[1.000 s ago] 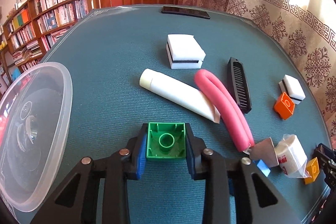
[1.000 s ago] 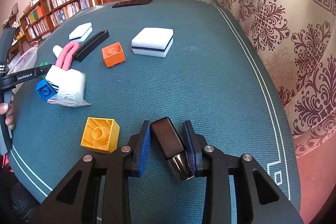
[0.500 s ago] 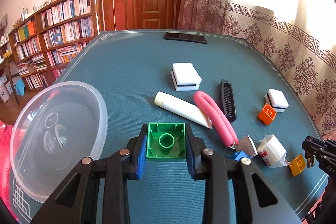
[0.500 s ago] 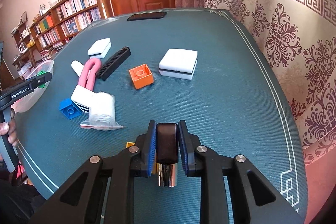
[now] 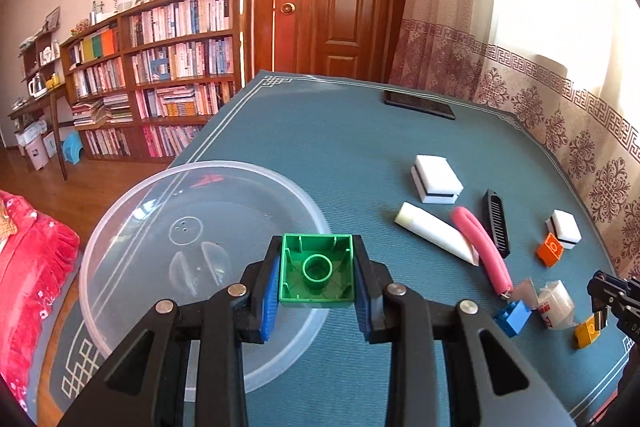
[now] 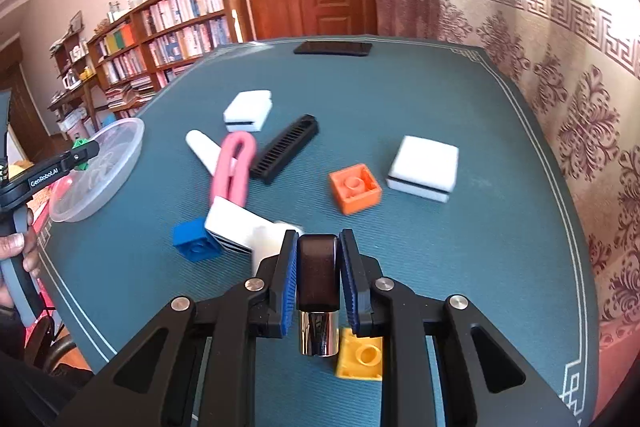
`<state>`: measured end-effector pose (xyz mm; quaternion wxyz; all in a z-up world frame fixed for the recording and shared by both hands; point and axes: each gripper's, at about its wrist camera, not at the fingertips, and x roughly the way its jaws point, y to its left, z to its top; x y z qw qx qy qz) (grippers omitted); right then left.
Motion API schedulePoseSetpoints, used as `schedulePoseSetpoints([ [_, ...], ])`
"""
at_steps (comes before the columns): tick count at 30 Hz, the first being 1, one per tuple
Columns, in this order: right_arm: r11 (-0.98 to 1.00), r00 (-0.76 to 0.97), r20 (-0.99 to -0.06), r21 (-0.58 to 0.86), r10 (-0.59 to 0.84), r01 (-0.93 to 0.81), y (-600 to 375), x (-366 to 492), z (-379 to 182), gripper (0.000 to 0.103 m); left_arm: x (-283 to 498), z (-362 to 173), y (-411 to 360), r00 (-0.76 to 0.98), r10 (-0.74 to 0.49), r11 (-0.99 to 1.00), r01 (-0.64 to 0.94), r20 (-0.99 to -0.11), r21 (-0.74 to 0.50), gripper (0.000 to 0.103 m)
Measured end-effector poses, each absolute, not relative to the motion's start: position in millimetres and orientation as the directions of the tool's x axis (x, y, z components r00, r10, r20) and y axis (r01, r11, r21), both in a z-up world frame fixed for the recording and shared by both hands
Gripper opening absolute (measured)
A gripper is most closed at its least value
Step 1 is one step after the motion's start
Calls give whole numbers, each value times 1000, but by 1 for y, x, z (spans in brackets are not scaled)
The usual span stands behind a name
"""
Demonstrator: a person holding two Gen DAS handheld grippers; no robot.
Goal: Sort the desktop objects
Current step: 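Carry both held objects over the clear bowl and open both tools, then move both open tools back toward the remaining table objects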
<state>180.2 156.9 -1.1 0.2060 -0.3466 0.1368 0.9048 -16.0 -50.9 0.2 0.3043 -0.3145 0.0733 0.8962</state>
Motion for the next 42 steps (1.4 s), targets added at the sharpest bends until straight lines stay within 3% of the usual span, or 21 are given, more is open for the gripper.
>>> schedulePoseSetpoints([
  [12,-970,-753,-655,133,68,-204,80,59,18,22,-58,-11,-108,-666,413,-873,-485,-621,-61,35],
  [28,-977,-707,-699,207,-109,-54,12,-54,7,23,-87,-24,-146,-664,387,-891,-447,-640,-75,35],
  [30,-975,-698,-706,216,-121,-49,9,-61,3,23,-90,-24,-148,-662,388,-892,-446,-641,-79,44],
  [32,-976,-688,-716,214,-121,-51,7,-68,0,23,-90,-24,-151,-666,397,-891,-444,-631,-93,82],
  [33,-976,-684,-720,209,-116,-54,6,-70,-2,25,-90,-23,-153,-675,402,-892,-440,-619,-100,88],
  [35,-977,-682,-723,203,-108,-60,5,-74,-4,46,-89,-21,-156,-683,416,-889,-444,-600,-112,93],
  [42,-971,-683,-722,226,-113,-79,14,-71,-5,48,-94,-22,-157,-686,392,-901,-420,-613,-106,94],
])
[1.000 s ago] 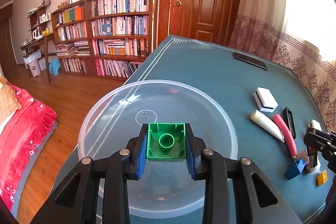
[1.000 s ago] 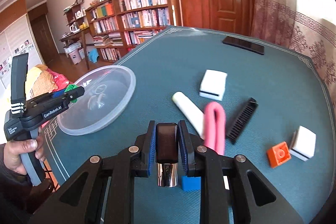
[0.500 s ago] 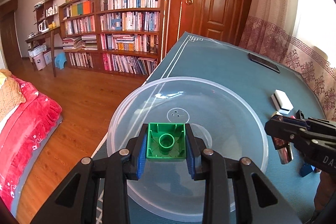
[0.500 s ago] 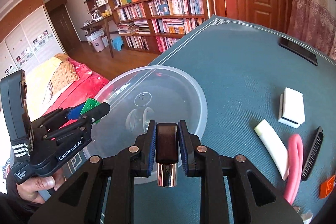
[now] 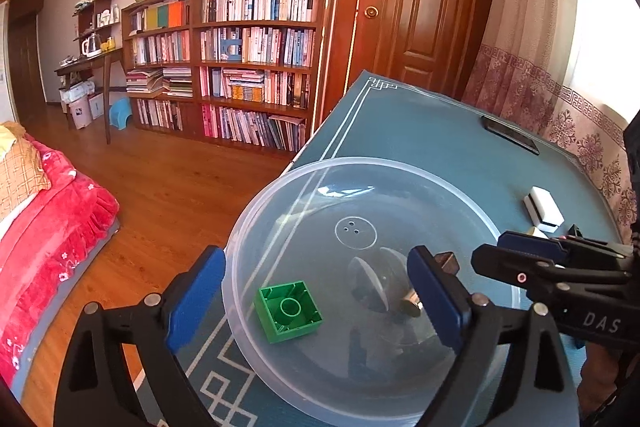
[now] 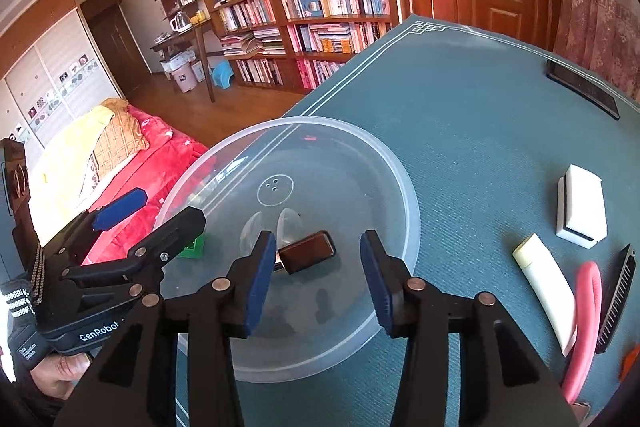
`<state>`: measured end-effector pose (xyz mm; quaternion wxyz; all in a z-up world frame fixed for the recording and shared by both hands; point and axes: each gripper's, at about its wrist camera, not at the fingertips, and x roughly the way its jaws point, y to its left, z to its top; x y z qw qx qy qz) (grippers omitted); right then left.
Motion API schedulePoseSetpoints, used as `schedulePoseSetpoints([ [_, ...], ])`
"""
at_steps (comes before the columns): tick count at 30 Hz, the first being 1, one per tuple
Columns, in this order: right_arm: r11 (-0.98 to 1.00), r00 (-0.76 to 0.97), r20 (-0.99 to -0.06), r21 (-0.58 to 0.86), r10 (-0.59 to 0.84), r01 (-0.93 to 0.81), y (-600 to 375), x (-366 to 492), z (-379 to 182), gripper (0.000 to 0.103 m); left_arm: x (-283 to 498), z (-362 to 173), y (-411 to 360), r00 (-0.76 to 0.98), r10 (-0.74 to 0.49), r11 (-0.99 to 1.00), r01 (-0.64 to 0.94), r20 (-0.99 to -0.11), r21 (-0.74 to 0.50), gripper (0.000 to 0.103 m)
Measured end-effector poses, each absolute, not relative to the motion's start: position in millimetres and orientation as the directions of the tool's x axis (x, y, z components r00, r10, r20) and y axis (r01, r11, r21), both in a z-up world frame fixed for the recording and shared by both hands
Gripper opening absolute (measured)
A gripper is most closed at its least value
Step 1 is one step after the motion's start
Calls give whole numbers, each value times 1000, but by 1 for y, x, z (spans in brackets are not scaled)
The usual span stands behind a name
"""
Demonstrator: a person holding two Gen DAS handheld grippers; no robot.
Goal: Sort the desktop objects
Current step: 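Move both open tools back toward the remaining table objects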
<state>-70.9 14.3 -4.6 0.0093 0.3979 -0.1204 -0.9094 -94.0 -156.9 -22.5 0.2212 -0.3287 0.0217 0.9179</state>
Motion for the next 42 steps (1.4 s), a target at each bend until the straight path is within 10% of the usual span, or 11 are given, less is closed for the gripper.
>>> schedulePoseSetpoints([
  [24,-892,-699,-706,381,-112,-242,64,43,-22,59,-49,2,-98,-696,424,-847,-532,-579,19,103],
  [32,-834,-796,-602,466,-56,-295,93,95,-13,84,-28,9,-63,-647,482,-799,-602,-591,7,103],
  [42,-711,-860,-505,578,74,-400,140,170,-14,91,4,5,-11,-564,548,-744,-667,-617,-51,103],
])
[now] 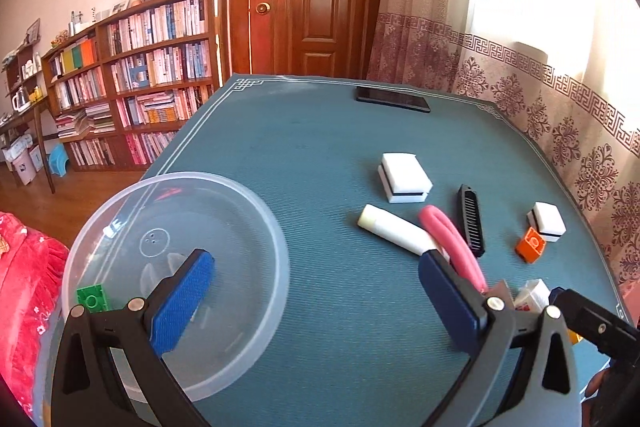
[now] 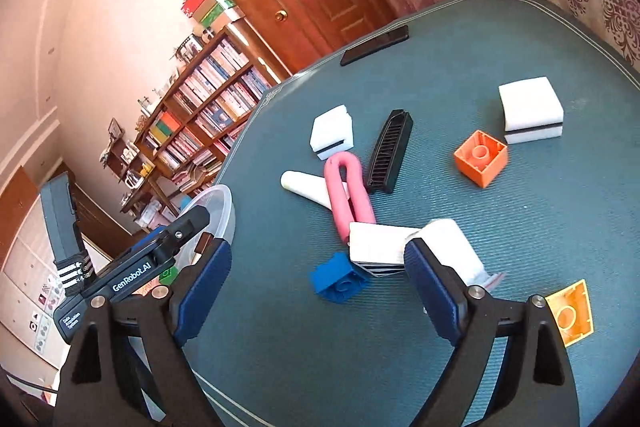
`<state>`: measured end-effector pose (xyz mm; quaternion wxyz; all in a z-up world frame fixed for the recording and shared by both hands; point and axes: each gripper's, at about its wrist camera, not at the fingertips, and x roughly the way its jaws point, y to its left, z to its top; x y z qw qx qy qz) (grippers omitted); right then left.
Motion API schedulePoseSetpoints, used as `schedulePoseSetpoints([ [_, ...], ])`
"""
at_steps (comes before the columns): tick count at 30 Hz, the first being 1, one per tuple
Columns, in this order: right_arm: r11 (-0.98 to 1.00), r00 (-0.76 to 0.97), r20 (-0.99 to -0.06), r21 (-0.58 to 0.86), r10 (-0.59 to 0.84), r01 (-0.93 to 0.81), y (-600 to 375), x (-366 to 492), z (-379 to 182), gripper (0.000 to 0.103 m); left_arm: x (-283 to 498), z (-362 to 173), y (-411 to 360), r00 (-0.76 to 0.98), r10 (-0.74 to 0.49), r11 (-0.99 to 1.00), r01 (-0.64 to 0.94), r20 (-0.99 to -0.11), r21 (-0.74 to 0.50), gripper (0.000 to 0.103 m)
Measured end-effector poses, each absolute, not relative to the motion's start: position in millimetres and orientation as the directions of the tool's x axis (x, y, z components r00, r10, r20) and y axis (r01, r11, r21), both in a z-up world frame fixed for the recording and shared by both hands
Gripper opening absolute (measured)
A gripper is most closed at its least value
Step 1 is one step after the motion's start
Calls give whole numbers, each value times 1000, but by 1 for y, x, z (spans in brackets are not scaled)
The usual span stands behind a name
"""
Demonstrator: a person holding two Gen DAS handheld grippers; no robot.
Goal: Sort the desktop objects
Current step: 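Move both open tools back toward the remaining table objects, then grasp the yellow block with right tool while left tool grasps the blue block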
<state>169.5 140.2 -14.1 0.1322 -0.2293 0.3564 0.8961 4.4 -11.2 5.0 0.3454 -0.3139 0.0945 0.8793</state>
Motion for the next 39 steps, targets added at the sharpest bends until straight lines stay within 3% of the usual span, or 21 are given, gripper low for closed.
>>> schedulePoseSetpoints([
  [8,-645,-842,-511,587,175,-490,168,212,-18,91,39,1,31,-491,585,-693,-717,-646,-82,103],
  [16,-664,-696,-639,369,327,-650,200,242,-19,90,64,-13,42,-438,587,-679,-725,-681,-118,103],
  [21,-740,-659,-687,265,305,-618,193,250,-26,81,70,-20,33,-422,580,-691,-708,-697,-147,103],
  [31,-808,-637,-736,222,228,-546,172,241,-37,52,89,-26,36,-322,614,-615,-767,-720,-182,103],
  [39,-805,-611,-761,214,217,-553,172,237,-46,43,91,-32,44,-259,622,-573,-794,-739,-204,103],
])
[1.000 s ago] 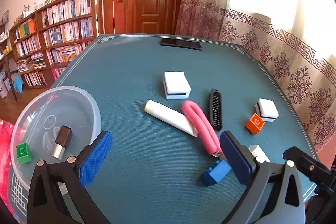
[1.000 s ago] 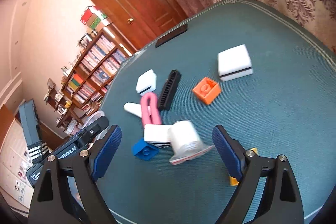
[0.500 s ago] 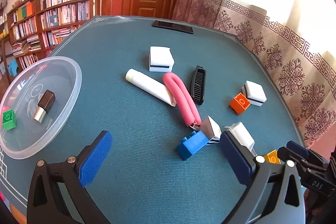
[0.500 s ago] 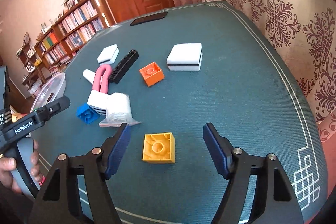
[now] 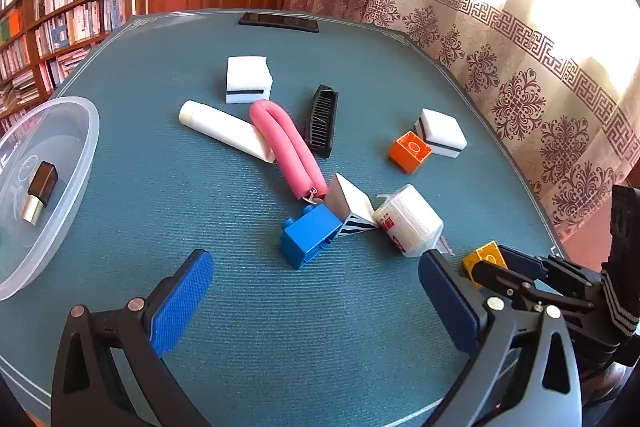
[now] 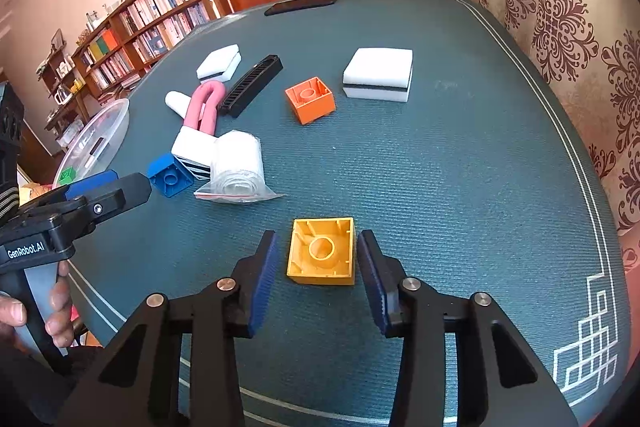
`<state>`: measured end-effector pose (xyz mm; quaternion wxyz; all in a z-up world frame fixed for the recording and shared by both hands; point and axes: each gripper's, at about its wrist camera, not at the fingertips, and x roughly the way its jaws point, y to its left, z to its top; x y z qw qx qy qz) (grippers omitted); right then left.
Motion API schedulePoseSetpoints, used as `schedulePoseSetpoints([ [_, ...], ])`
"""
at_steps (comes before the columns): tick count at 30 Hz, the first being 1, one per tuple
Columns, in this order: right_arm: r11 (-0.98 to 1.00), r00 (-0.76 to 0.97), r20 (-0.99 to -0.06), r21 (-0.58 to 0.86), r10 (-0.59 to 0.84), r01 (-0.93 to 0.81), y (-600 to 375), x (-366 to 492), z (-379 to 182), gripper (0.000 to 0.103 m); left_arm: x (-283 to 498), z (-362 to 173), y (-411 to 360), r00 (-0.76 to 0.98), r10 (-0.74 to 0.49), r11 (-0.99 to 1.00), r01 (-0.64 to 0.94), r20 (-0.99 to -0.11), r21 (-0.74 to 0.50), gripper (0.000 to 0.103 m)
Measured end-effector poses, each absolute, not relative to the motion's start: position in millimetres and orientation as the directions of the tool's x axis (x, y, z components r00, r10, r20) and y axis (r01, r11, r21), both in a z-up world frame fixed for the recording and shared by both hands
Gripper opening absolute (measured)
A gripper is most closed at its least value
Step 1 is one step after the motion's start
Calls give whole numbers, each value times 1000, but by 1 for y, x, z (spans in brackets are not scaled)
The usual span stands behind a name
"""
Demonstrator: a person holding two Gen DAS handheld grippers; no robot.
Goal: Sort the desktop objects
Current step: 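Grasp the yellow block with right tool while left tool grasps the blue block, then carry both blocks to the clear bowl and open left tool over it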
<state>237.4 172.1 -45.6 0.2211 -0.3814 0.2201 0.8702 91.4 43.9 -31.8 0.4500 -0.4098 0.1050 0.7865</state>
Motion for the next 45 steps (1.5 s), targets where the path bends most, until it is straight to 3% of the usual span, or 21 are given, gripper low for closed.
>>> schedulePoseSetpoints([
  [6,-802,-602,-770,213,214,-558,175,236,-49,38,77,-45,56,-303,571,-616,-773,-763,-155,103],
  [9,-803,-603,-768,212,215,-556,175,236,-50,38,75,-50,63,-318,556,-614,-780,-768,-122,95],
  [13,-801,-602,-771,219,208,-557,177,234,-52,38,72,-60,71,-313,533,-603,-793,-786,-93,70],
  [15,-802,-603,-770,218,209,-557,177,233,-53,38,73,-60,71,-332,533,-601,-796,-778,-73,68],
  [18,-801,-604,-769,219,210,-557,177,232,-53,38,73,-60,71,-339,535,-599,-798,-774,-66,54],
  [20,-801,-606,-768,221,209,-556,177,231,-52,38,73,-59,69,-346,535,-601,-797,-771,-60,29],
  [21,-802,-606,-767,221,208,-555,177,231,-52,37,72,-58,68,-342,538,-602,-795,-770,-68,26],
  [25,-801,-609,-765,223,209,-555,177,229,-51,37,69,-55,62,-327,558,-602,-792,-763,-101,26],
  [33,-800,-645,-743,271,180,-535,177,220,-43,37,65,-28,44,-438,572,-642,-765,-694,-47,26],
  [45,-846,-699,-700,278,146,-455,157,180,-22,35,11,-10,-18,-600,485,-797,-602,-636,-40,26],
])
